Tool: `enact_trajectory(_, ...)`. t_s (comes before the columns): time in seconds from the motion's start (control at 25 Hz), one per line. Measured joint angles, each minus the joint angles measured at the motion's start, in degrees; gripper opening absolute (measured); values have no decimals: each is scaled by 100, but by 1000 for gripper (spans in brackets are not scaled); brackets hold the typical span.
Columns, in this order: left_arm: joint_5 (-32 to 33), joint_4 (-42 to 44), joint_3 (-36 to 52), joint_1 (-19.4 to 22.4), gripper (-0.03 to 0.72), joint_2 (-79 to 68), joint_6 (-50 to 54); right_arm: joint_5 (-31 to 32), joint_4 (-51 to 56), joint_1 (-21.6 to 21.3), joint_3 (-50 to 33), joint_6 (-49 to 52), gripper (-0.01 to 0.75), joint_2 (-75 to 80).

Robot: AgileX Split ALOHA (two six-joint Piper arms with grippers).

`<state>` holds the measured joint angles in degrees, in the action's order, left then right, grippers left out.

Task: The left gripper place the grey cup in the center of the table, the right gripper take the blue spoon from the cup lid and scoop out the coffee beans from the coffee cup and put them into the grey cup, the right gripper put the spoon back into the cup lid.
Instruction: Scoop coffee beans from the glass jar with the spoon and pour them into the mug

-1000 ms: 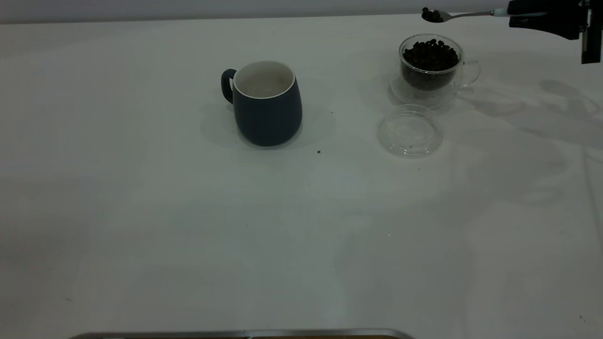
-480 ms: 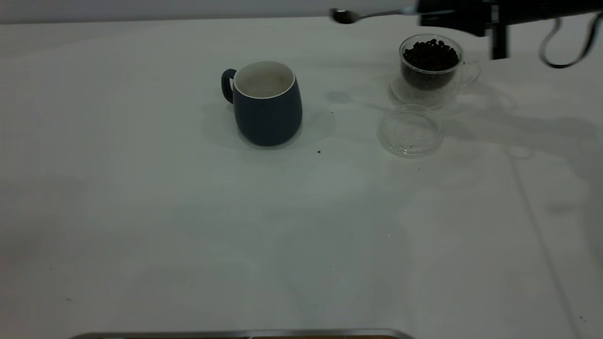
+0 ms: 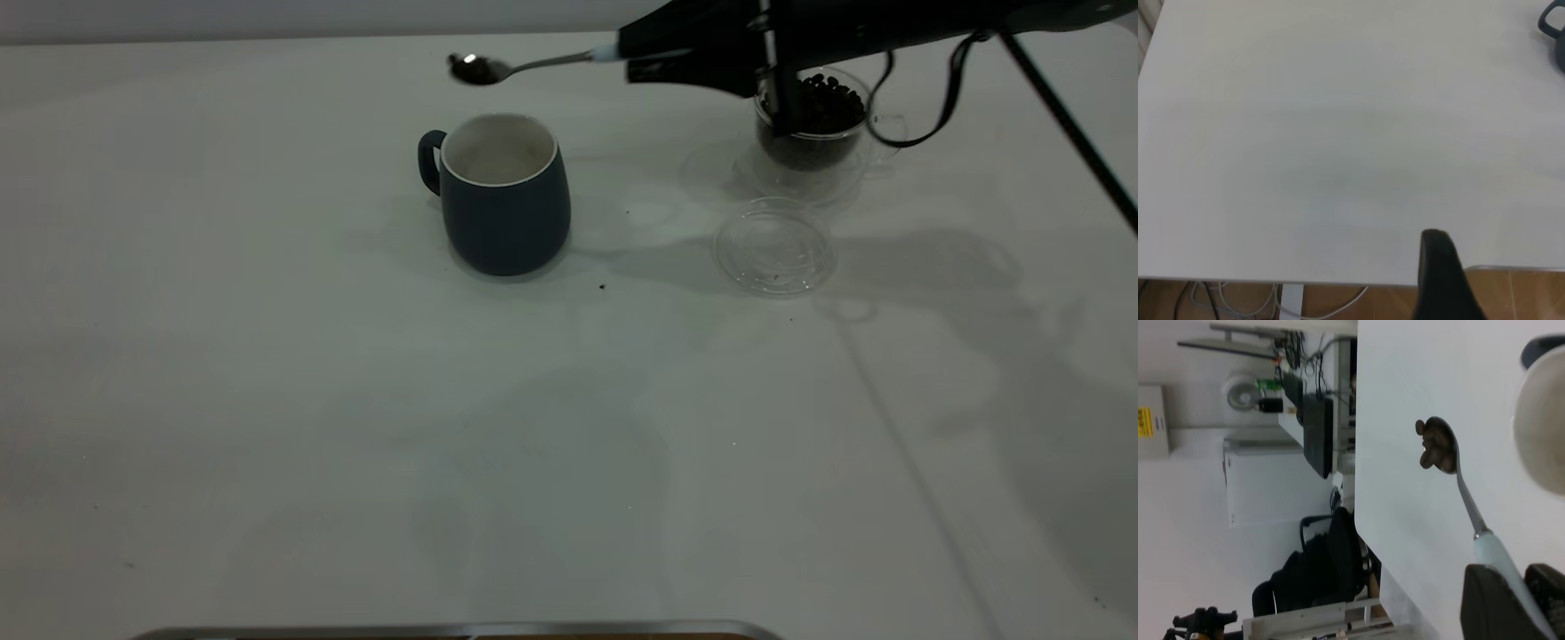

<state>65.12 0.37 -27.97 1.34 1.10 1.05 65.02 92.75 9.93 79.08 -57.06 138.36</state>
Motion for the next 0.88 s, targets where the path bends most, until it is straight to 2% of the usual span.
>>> enact_trajectory(0.52, 0, 0, 0, 0, 508, 0, 0, -212, 615, 55, 10, -435, 102, 601)
enact_trajectory(0.88, 0, 0, 0, 0, 508, 0, -5, -296, 578, 55, 34, -1015, 102, 601)
